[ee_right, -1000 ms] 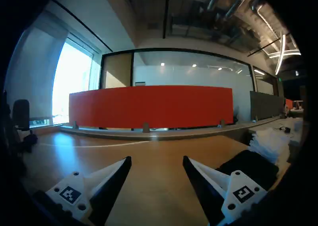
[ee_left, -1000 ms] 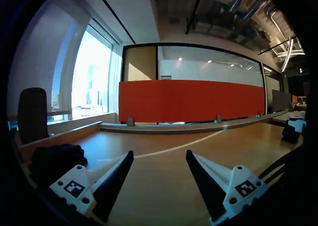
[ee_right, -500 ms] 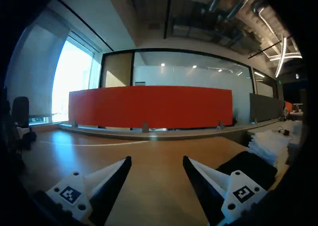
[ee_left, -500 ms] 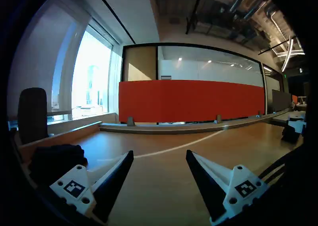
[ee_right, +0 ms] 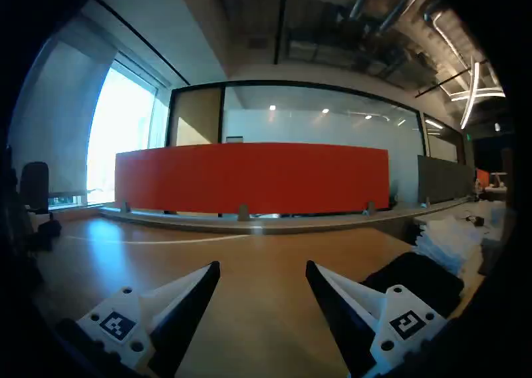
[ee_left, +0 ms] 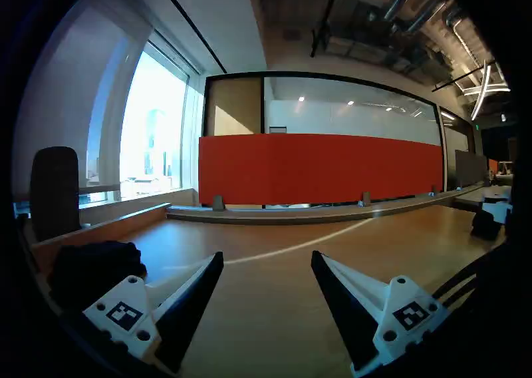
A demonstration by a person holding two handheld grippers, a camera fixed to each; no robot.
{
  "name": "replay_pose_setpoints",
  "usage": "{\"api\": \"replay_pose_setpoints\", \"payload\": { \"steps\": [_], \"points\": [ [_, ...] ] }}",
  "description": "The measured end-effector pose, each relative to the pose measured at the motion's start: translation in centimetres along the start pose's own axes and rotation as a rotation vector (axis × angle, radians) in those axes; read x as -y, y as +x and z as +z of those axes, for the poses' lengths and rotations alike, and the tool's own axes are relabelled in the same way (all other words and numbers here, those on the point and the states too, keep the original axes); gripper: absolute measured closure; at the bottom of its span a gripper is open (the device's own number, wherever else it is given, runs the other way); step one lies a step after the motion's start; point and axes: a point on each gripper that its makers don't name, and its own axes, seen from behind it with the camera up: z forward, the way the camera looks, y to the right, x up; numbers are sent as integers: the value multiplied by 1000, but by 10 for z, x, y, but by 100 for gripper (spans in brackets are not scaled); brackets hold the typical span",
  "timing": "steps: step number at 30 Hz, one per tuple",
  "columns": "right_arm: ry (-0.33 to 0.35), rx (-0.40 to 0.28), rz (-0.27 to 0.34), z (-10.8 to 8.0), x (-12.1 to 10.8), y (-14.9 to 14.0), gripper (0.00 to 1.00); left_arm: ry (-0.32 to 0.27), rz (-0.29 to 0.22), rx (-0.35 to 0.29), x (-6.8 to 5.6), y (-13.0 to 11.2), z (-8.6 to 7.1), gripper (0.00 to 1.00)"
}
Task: Fold towel
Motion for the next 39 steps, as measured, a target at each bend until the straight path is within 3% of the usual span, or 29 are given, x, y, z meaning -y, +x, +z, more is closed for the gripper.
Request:
{"api": "replay_pose_setpoints", "payload": {
  "steps": [39],
  "points": [
    [0, -1, 0, -1, 1, 0, 0, 0, 0, 2, 2, 5, -1, 2]
  ]
}}
